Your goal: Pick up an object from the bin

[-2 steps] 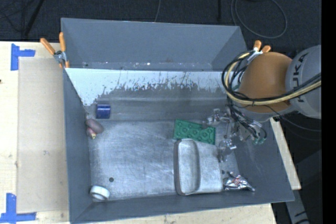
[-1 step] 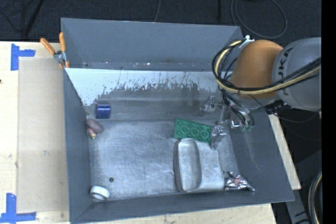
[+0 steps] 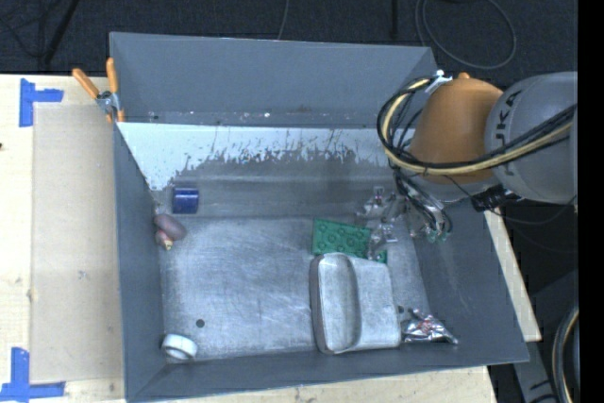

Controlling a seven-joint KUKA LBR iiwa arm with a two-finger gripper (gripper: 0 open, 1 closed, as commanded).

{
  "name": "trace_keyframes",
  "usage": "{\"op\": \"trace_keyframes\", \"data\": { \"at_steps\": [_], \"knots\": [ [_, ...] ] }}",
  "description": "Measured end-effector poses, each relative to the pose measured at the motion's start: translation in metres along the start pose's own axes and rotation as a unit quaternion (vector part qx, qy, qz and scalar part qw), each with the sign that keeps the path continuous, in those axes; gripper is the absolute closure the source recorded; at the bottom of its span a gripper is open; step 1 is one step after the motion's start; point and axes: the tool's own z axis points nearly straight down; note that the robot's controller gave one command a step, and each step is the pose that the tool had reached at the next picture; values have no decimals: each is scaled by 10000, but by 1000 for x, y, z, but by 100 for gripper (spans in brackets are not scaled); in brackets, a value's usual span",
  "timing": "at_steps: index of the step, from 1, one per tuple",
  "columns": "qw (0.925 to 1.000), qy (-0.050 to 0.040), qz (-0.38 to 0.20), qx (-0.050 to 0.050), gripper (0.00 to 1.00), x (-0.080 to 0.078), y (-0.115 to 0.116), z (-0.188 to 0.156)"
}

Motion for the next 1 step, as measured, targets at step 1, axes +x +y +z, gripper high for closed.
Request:
{"op": "trace_keyframes", "data": {
  "at_steps": [1],
  "knots": [
    [9973, 52, -736, -10, 100, 19, -42, -175]
  ]
}}
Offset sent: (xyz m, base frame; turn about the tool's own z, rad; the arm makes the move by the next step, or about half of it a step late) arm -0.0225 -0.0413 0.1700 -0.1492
